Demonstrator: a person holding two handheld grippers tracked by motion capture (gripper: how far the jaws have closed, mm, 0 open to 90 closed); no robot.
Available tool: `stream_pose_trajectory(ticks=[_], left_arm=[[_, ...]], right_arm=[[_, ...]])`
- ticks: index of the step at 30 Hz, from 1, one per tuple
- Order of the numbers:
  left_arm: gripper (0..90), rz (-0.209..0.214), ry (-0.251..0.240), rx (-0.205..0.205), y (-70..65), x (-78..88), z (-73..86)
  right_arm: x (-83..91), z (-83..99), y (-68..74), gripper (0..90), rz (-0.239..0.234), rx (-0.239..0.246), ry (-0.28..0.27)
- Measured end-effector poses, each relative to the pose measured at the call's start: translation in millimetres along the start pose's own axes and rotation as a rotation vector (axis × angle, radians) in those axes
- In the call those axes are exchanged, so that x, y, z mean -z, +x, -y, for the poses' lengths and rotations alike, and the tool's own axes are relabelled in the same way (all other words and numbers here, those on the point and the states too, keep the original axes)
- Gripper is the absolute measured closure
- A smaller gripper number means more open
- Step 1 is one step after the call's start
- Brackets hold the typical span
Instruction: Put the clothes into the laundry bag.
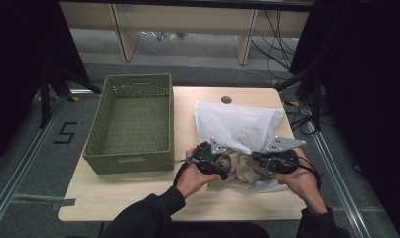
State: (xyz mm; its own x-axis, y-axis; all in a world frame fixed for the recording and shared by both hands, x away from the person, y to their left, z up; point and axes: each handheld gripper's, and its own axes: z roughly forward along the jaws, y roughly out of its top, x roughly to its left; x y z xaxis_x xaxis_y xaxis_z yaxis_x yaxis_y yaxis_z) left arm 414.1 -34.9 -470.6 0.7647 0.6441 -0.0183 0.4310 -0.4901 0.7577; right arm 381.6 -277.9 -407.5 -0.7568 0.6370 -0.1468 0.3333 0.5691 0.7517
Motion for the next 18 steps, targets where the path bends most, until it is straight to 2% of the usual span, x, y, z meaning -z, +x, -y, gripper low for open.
stream_pose_trajectory(ticks=[1, 2, 3, 5, 6, 8, 9, 10, 11, 12, 13, 14, 15, 16, 17, 18], left_arm=[[14.7, 0.0, 0.0, 0.0, 0.0, 0.0, 0.0], [16.1, 0.009, 0.02, 0.002, 4.7, -15.5, 3.9], [16.0, 0.033, 0.027, 0.027, 5.2, -22.6, 5.6], [17.0, 0.11, 0.048, 0.017, 2.6, -31.7, 7.1], [22.5, 0.137, 0.046, 0.0, -1.0, -34.1, 7.1], [48.9, 0.154, 0.039, -0.073, -10.8, -33.8, 5.8], [58.5, 0.167, 0.037, -0.069, -15.2, -32.5, 4.3], [69.6, 0.167, 0.037, -0.069, -15.2, -32.5, 4.3], [77.4, 0.182, 0.005, -0.061, -23.1, -31.0, 0.2], [81.4, 0.182, 0.005, -0.061, -23.1, -31.0, 0.2], [83.8, 0.173, -0.015, -0.083, -30.4, -30.2, -5.7], [84.6, 0.173, -0.015, -0.083, -30.4, -30.2, -5.7], [85.2, 0.177, -0.04, -0.058, -35.5, -30.8, -12.8], [85.3, 0.177, -0.04, -0.058, -35.5, -30.8, -12.8], [85.5, 0.152, -0.066, -0.056, -38.5, -31.1, -19.5], [85.6, 0.15, -0.045, -0.082, -36.1, -30.2, -22.4]], right_arm=[[-0.9, -0.4, 0.7, 89.4, 0.0, 0.004, -0.001], [-1.5, -0.6, 2.7, 89.4, 0.003, -0.002, 0.004], [-2.6, -1.0, 1.9, 89.4, -0.005, 0.016, 0.0], [-3.6, -1.0, 2.2, 89.4, -0.004, 0.019, 0.002], [-4.2, -0.6, 1.9, 89.4, -0.009, 0.015, 0.003], [-5.7, 0.2, 1.4, 89.4, -0.005, 0.011, 0.008], [-6.5, 0.8, 1.7, 89.4, -0.006, 0.002, 0.012], [-6.5, 0.8, 1.7, 89.4, -0.006, 0.002, 0.012], [-9.3, 1.2, 1.4, 89.4, -0.008, 0.022, 0.011], [-9.3, 1.2, 1.4, 89.4, -0.008, 0.022, 0.011], [-10.3, 0.2, 2.5, 89.4, -0.002, 0.029, 0.013], [-10.3, 0.2, 2.5, 89.4, -0.002, 0.029, 0.013], [-9.3, -2.4, 4.4, 89.5, -0.008, 0.024, 0.006], [-7.4, -4.3, 5.5, 89.5, -0.012, 0.03, -0.001], [-4.4, -5.7, 8.7, 89.5, -0.005, 0.005, -0.001], [-2.6, -7.3, 7.6, 89.5, -0.014, 0.038, -0.01]])
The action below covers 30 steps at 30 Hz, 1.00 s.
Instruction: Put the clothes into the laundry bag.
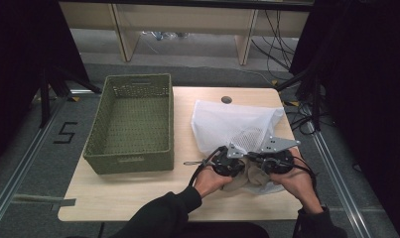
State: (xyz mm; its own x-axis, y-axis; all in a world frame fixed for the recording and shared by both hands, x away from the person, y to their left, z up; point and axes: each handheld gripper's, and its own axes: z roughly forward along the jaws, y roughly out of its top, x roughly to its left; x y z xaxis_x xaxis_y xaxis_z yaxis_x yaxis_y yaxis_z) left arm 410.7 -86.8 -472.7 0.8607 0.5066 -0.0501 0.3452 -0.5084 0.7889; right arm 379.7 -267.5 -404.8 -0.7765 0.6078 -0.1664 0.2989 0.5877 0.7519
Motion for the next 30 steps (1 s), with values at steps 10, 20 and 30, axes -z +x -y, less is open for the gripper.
stream_pose_trajectory(ticks=[10, 20, 30], left_arm=[[59.2, 0.025, 0.015, 0.053, 0.7, -4.2, 9.1], [20.1, -0.106, 0.062, 0.095, 38.5, 20.8, 39.1], [74.6, 0.036, 0.043, 0.009, 31.5, -9.6, 28.1]], right_arm=[[8.7, 27.6, 13.4, 89.5, -0.017, -0.036, 0.044], [3.2, 24.1, 12.4, 89.4, -0.012, -0.021, 0.044], [-2.0, 23.0, 12.3, 89.4, -0.017, -0.014, 0.05]])
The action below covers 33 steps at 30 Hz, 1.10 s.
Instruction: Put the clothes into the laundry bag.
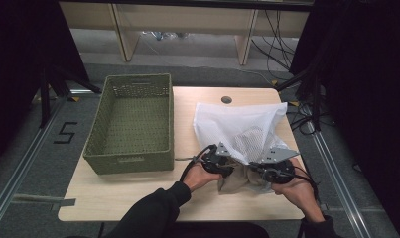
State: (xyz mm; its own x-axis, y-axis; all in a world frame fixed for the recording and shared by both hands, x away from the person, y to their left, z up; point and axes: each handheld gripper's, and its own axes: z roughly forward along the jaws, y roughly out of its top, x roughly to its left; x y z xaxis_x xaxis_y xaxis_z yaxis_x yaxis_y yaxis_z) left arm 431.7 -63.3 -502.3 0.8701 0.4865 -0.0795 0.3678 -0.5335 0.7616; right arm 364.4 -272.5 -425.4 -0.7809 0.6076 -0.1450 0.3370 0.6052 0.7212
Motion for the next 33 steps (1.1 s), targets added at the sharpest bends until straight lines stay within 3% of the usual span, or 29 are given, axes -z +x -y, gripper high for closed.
stream_pose_trajectory(ticks=[2, 3, 5, 6, 10, 13, 15, 18, 19, 21, 25, 28, 30, 31, 33], left_arm=[[83.5, 0.012, -0.03, 0.019, -4.2, 1.1, -2.6], [84.6, 0.006, -0.053, 0.008, -11.4, 4.0, -4.5], [85.0, -0.018, -0.056, -0.064, -29.1, 11.4, -11.1], [85.0, -0.026, -0.055, -0.057, -33.9, 12.0, -14.6], [86.5, -0.049, -0.048, -0.041, -29.0, 4.9, -19.6], [86.8, -0.06, -0.047, 0.039, -19.2, -6.1, -15.2], [86.4, -0.067, -0.053, 0.056, -17.2, -7.5, -14.1], [82.9, -0.057, -0.057, 0.045, -17.4, -4.3, -12.8], [81.8, -0.039, -0.052, 0.02, -18.1, 0.0, -10.1], [81.9, -0.015, -0.072, 0.031, -22.1, 2.9, -6.6], [82.4, 0.016, -0.065, -0.001, -30.4, 1.8, -1.6], [78.0, 0.033, -0.077, 0.012, -32.0, 3.3, -1.5], [75.0, 0.036, -0.068, 0.017, -27.7, 12.6, -1.5], [68.8, 0.036, -0.078, 0.033, -22.0, 27.0, 0.7], [64.4, 0.018, -0.079, 0.035, -17.6, 35.6, 2.1]], right_arm=[[-0.2, -0.7, -0.7, 89.4, -0.001, 0.009, -0.002], [0.7, -1.0, -1.0, 89.4, 0.007, 0.001, -0.005], [2.3, -0.6, -3.4, 89.4, 0.014, -0.002, -0.012], [2.8, -0.2, -4.5, 89.4, 0.014, -0.003, -0.011], [3.1, 0.0, -3.9, 89.4, 0.013, 0.002, -0.009], [6.3, -2.3, -0.4, 89.4, 0.011, 0.006, -0.011], [8.8, -1.5, 2.3, 89.4, 0.005, 0.017, -0.009], [9.0, 4.7, 3.8, 89.4, 0.007, 0.01, 0.001], [4.8, 12.6, 2.6, 89.4, 0.012, -0.004, 0.024], [-0.5, 17.6, 1.4, 89.4, 0.008, -0.022, 0.045], [-11.3, 18.1, 2.7, 89.4, 0.019, 0.001, 0.086], [-14.5, 20.0, 1.8, 89.4, 0.018, 0.01, 0.095], [-13.6, 22.2, 1.9, 89.4, 0.017, -0.02, 0.1], [-12.5, 22.8, -0.3, 89.4, 0.016, -0.009, 0.094], [-12.9, 22.9, -2.0, 89.4, 0.017, 0.01, 0.086]])
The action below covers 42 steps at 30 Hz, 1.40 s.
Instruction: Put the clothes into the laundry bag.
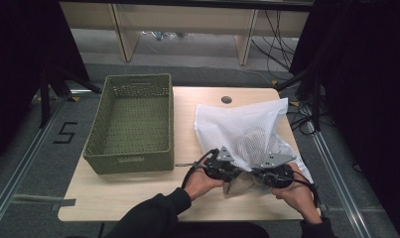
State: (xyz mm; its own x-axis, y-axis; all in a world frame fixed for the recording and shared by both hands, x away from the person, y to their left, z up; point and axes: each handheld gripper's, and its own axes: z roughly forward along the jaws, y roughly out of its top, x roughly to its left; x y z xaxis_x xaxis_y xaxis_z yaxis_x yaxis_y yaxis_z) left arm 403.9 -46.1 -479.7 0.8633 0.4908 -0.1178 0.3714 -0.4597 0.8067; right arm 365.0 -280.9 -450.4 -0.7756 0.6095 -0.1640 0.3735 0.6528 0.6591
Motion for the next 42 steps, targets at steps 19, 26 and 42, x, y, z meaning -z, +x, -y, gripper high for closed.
stream_pose_trajectory(ticks=[19, 26, 42], left_arm=[[44.4, -0.273, 0.118, 0.107, 35.0, -32.9, 4.7], [82.8, -0.272, 0.1, 0.083, 47.0, -41.4, 3.1], [89.0, -0.188, 0.081, -0.001, 30.9, -0.7, 9.5]], right_arm=[[-0.8, -2.1, 1.5, 89.3, -0.003, -0.024, 0.012], [-0.3, -2.9, 0.9, 89.4, -0.001, -0.015, 0.002], [-41.9, -22.7, 12.9, 89.4, -0.028, 0.011, 0.019]])
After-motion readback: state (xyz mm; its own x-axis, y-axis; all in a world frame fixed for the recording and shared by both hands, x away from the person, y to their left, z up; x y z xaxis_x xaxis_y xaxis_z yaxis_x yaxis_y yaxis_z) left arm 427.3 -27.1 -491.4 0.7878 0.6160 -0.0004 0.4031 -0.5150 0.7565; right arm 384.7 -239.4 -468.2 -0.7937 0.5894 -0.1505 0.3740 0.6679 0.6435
